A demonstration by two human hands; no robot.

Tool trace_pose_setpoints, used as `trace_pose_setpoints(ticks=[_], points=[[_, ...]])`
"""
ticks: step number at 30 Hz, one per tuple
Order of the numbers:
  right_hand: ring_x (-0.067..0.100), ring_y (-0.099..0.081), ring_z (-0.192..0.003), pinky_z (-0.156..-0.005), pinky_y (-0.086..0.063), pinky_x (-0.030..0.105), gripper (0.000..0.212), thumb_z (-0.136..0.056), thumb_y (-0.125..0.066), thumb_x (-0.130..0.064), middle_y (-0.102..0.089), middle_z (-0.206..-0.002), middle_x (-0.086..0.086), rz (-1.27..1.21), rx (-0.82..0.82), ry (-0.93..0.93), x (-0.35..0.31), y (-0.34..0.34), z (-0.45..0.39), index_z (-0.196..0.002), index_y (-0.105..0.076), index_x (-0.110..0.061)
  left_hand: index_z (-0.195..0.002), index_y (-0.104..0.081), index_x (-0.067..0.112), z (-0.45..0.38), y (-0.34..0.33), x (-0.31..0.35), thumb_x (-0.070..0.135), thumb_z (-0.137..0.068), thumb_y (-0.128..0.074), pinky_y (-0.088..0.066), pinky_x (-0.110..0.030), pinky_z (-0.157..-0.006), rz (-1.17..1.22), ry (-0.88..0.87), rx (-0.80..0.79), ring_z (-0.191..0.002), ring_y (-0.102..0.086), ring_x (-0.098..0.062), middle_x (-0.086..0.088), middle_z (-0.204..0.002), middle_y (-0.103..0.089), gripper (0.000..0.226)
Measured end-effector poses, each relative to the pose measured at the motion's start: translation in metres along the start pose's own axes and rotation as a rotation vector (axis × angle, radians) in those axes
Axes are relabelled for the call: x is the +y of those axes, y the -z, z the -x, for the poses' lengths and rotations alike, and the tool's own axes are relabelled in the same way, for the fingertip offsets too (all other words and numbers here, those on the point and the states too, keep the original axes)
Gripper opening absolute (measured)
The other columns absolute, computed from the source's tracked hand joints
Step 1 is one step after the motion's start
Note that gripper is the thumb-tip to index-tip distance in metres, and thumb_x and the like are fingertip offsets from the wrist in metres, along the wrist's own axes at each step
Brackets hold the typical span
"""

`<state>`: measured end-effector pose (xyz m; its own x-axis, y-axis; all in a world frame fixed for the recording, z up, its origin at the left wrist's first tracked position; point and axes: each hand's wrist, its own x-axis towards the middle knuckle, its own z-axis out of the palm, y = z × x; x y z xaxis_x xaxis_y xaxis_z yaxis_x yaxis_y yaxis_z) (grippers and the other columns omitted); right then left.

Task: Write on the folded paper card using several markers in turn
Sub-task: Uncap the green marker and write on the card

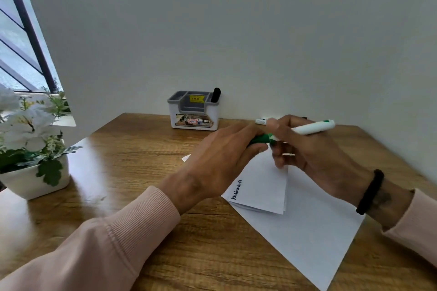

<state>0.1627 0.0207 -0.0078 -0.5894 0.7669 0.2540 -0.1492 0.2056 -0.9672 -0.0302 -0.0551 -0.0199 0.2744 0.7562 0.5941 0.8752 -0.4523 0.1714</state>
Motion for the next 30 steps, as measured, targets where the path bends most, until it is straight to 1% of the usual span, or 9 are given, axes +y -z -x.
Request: trace_pose_setpoints(ticks=[3, 6, 8, 10, 12, 15, 18, 24, 30], points=[[0.023, -0.06, -0.057, -0.053, -0.051, 0.029, 0.045, -0.083, -0.087, -0.047, -0.068, -0.072, 0.014, 0.05, 0.008, 0.017, 0.006, -0.005, 0.004, -0.086, -0.065, -0.007, -0.125, -0.059, 0.02, 0.0, 0.001, -0.001, 0.035, -0.108, -0.048, -0.047, -0.026, -0.079, 0.014, -0.009, -0.032, -0.092, -0.055, -0.006, 0.01, -0.114, -0.063, 0.025], [0.023, -0.062, -0.056, -0.054, -0.052, 0.027, 0.032, -0.077, -0.083, -0.048, -0.073, -0.073, 0.014, 0.057, 0.035, -0.002, 0.008, -0.005, 0.005, -0.078, -0.075, -0.017, -0.116, -0.064, 0.018, 0.002, 0.001, -0.006, 0.034, -0.105, -0.054, -0.041, -0.022, -0.071, 0.006, -0.013, -0.038, -0.08, -0.047, -0.004, 0.013, -0.098, -0.06, 0.022], [0.024, -0.067, -0.056, -0.054, -0.054, 0.027, 0.028, -0.081, -0.083, -0.043, -0.075, -0.074, 0.016, 0.076, 0.044, -0.013, 0.012, -0.005, 0.005, -0.077, -0.077, -0.015, -0.108, -0.064, 0.015, 0.003, 0.0, -0.008, 0.033, -0.104, -0.056, -0.035, -0.017, -0.066, -0.007, -0.038, -0.046, -0.074, -0.042, -0.005, 0.013, -0.089, -0.055, 0.02], [0.027, -0.071, -0.058, -0.054, -0.057, 0.029, 0.025, -0.089, -0.083, -0.035, -0.077, -0.075, 0.019, 0.08, 0.053, -0.038, 0.017, -0.006, 0.006, -0.079, -0.077, -0.012, -0.108, -0.065, 0.013, 0.003, -0.002, -0.01, 0.031, -0.105, -0.056, -0.031, -0.018, -0.064, -0.03, -0.061, -0.074, -0.072, -0.038, -0.005, 0.012, -0.087, -0.053, 0.02], [0.029, -0.074, -0.059, -0.054, -0.058, 0.029, 0.022, -0.091, -0.081, -0.032, -0.078, -0.077, 0.022, 0.055, 0.05, -0.076, 0.021, -0.006, 0.007, -0.079, -0.079, -0.013, -0.108, -0.066, 0.012, 0.004, -0.004, -0.012, 0.029, -0.105, -0.055, -0.03, -0.021, -0.064, -0.021, -0.061, -0.109, -0.07, -0.041, -0.006, 0.007, -0.086, -0.059, 0.021], [0.031, -0.078, -0.064, -0.055, -0.061, 0.03, 0.022, -0.086, -0.081, -0.034, -0.08, -0.084, 0.025, -0.012, 0.039, -0.152, 0.022, -0.005, 0.006, -0.082, -0.084, -0.013, -0.105, -0.068, 0.009, 0.004, -0.005, -0.012, 0.024, -0.105, -0.056, -0.034, -0.025, -0.064, 0.028, -0.045, -0.143, -0.068, -0.047, -0.01, 0.0, -0.084, -0.066, 0.02], [0.033, -0.08, -0.067, -0.056, -0.061, 0.03, 0.028, -0.078, -0.082, -0.037, -0.08, -0.088, 0.028, -0.053, 0.031, -0.203, 0.022, -0.003, 0.005, -0.081, -0.085, -0.01, -0.105, -0.069, 0.008, 0.003, -0.003, -0.011, 0.022, -0.105, -0.056, -0.04, -0.027, -0.065, 0.045, -0.045, -0.153, -0.067, -0.053, -0.013, -0.001, -0.082, -0.068, 0.019], [0.032, -0.079, -0.065, -0.055, -0.062, 0.03, 0.026, -0.097, -0.07, -0.02, -0.08, -0.086, 0.029, -0.124, 0.024, -0.217, 0.023, 0.002, 0.004, -0.08, -0.085, -0.006, -0.101, -0.068, 0.008, 0.0, -0.003, -0.009, 0.023, -0.105, -0.055, -0.041, -0.033, -0.064, 0.021, -0.07, -0.152, -0.066, -0.053, -0.016, -0.003, -0.081, -0.068, 0.021], [0.031, -0.079, -0.064, -0.056, -0.062, 0.031, 0.026, -0.097, -0.068, -0.018, -0.08, -0.083, 0.026, -0.194, -0.007, -0.223, 0.023, 0.005, 0.003, -0.081, -0.085, -0.007, -0.104, -0.066, 0.01, -0.001, -0.001, -0.009, 0.029, -0.107, -0.051, -0.033, -0.023, -0.062, -0.006, -0.118, -0.149, -0.066, -0.045, -0.01, 0.001, -0.083, -0.064, 0.024]])
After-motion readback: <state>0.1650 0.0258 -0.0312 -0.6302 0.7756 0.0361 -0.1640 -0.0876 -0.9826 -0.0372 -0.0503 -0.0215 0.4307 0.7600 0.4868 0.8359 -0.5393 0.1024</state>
